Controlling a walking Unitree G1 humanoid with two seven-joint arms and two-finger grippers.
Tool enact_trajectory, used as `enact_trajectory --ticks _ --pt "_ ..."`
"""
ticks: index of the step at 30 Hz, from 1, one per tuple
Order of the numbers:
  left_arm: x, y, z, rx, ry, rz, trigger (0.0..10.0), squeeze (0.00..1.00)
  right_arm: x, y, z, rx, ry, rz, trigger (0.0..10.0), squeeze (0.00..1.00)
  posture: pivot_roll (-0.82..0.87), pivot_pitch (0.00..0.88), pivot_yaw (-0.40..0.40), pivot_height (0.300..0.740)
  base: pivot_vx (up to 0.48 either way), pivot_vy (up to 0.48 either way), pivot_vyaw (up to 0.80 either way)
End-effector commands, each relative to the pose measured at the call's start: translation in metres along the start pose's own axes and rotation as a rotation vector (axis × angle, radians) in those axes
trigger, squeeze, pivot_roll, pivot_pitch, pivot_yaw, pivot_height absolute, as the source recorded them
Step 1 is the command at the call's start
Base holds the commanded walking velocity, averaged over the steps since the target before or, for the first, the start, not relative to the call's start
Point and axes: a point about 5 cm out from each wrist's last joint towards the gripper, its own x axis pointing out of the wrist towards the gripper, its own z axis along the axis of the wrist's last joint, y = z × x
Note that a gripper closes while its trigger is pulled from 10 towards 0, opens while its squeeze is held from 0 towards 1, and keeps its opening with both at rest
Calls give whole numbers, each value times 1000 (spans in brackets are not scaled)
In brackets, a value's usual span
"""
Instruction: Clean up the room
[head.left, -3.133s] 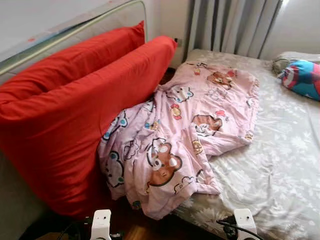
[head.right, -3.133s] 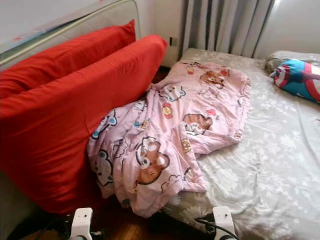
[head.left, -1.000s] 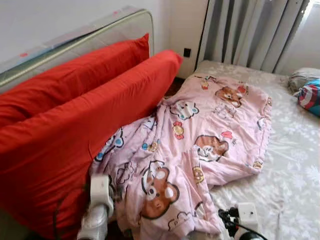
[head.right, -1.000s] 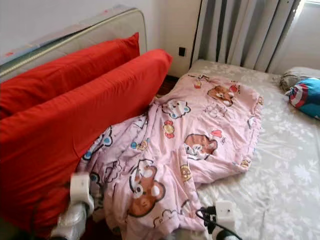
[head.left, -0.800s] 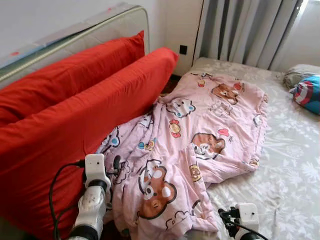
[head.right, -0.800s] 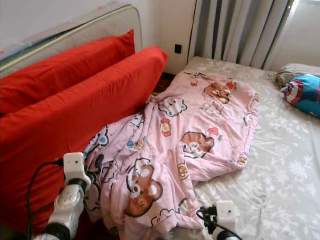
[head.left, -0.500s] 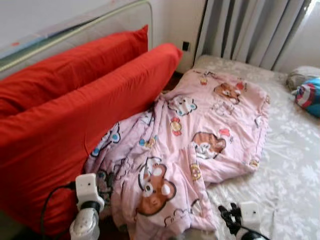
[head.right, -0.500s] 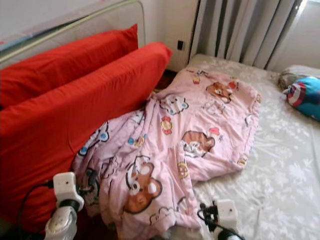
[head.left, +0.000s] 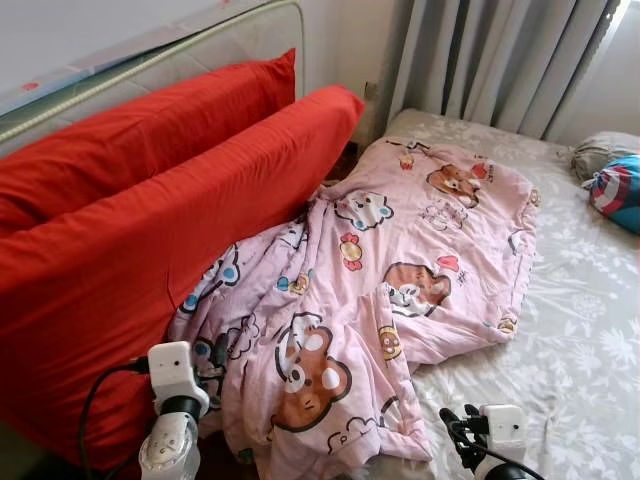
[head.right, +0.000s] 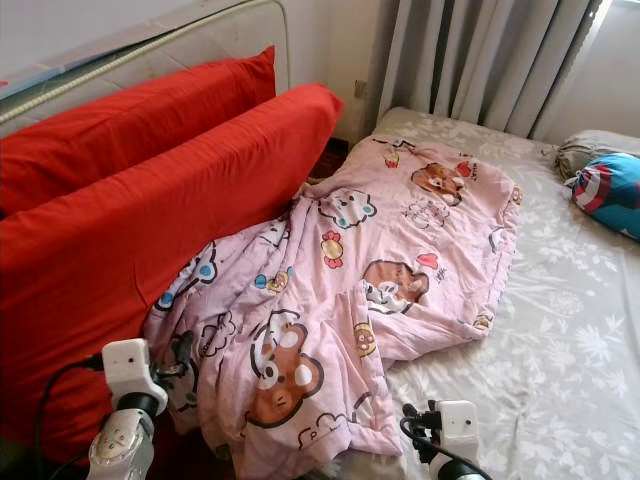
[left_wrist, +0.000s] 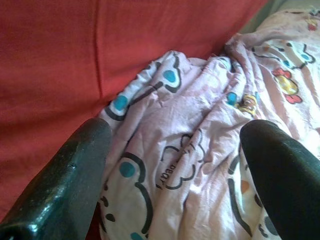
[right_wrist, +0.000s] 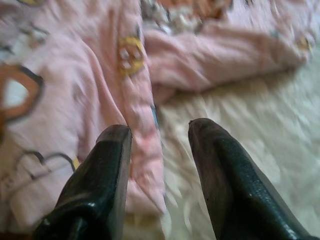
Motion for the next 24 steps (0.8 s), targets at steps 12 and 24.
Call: enact_trajectory --ticks 12,24 --pt "6 -4 7 7 4 -21 10000 0 74 77 98 -111 -46 68 10000 0 -76 59 -23 740 0 0 0" --pt "6 -4 7 5 5 -23 10000 0 73 80 110 -33 -174 81 10000 0 -76 58 -23 740 0 0 0"
